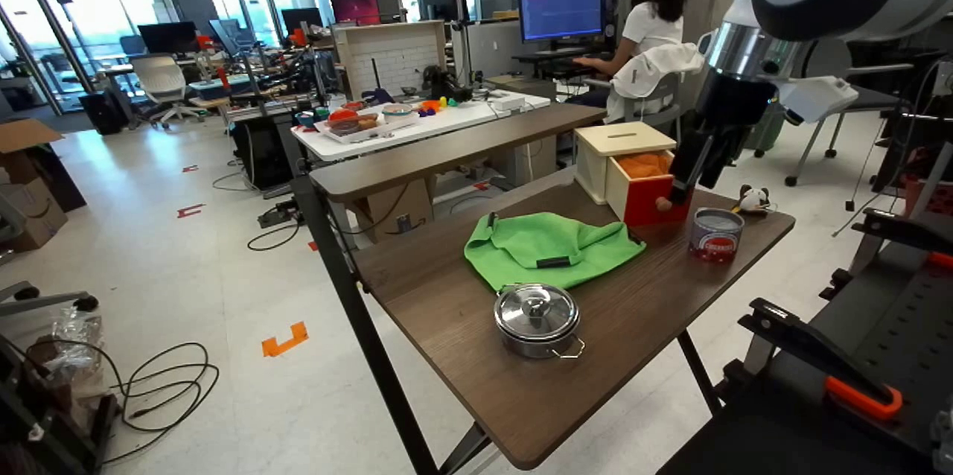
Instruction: Move the cloth to the left of the table
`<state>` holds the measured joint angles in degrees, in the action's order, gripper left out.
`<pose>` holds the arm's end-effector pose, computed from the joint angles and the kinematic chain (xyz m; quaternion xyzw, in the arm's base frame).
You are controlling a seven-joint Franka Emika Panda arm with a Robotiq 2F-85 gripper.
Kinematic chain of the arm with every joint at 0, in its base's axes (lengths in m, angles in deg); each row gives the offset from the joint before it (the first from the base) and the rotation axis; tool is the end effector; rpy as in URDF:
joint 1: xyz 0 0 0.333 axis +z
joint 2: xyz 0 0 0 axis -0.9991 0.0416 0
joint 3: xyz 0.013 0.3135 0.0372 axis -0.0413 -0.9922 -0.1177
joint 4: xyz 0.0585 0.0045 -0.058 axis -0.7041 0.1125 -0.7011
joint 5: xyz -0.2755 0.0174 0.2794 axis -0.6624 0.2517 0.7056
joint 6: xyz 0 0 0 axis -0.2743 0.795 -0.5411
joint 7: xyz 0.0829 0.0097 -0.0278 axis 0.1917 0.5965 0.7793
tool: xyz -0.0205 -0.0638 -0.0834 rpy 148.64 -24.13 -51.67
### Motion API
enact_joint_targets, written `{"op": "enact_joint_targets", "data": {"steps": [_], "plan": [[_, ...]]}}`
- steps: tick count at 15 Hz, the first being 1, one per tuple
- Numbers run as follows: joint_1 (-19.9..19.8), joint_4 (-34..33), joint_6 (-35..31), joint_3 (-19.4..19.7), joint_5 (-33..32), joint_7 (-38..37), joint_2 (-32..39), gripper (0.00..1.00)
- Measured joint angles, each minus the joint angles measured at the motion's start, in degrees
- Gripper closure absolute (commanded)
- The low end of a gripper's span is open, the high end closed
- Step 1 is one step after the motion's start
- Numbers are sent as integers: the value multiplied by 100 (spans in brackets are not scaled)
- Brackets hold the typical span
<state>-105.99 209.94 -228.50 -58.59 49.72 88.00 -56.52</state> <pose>0.5031 -0.0351 0.1452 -0.9918 -0.0799 -0.0930 0.0372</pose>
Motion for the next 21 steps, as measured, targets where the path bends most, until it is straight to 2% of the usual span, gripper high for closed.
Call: {"op": "enact_joint_targets", "data": {"steps": [4, 7, 16, 21], "plan": [[12, -47, 4, -309, 271, -155, -285, 0], [224, -231, 4, -265, 294, -375, -217, 0], [1896, -1406, 34, 799, 245, -1459, 919, 0], [2599, -2146, 106, 1371, 235, -1897, 1735, 0]]}}
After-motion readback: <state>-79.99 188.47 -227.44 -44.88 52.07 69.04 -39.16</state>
